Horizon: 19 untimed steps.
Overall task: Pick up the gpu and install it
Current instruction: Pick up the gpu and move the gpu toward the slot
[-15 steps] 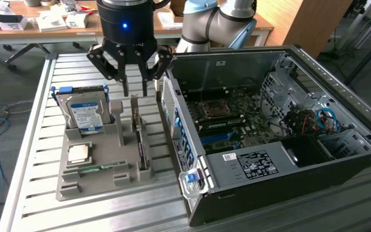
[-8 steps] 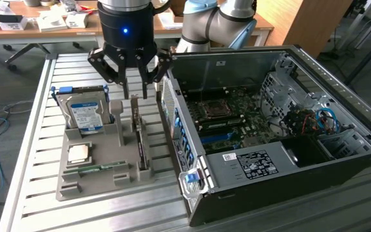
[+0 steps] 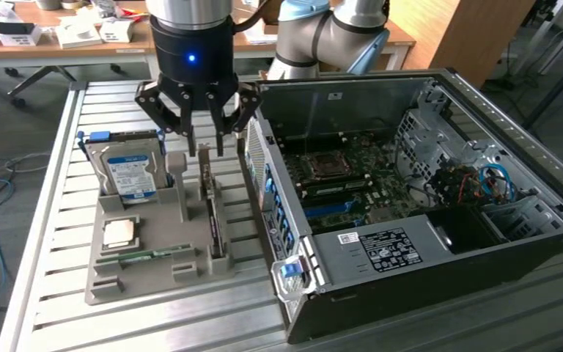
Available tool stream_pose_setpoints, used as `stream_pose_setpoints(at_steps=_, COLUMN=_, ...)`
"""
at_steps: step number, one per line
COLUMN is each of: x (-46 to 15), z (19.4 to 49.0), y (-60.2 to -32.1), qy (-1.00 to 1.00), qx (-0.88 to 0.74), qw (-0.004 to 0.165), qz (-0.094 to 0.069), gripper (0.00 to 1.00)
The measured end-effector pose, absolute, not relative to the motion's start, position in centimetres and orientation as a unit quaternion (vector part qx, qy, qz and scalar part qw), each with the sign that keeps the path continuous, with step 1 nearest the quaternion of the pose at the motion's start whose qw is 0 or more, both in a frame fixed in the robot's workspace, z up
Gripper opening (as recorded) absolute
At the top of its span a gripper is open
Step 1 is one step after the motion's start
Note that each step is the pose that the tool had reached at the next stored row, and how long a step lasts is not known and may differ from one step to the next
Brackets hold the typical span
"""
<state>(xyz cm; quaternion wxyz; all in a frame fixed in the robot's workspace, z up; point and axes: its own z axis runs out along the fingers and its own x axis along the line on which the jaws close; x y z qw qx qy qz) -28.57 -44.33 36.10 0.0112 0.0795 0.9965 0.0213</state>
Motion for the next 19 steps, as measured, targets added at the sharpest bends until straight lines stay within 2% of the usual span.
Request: stream_pose_setpoints(at_steps=19, x=-28.4, z=35.7, y=-46.3, qy=0.997, qx=0.074, qw=0.0, qz=0.018, gripper=0.42)
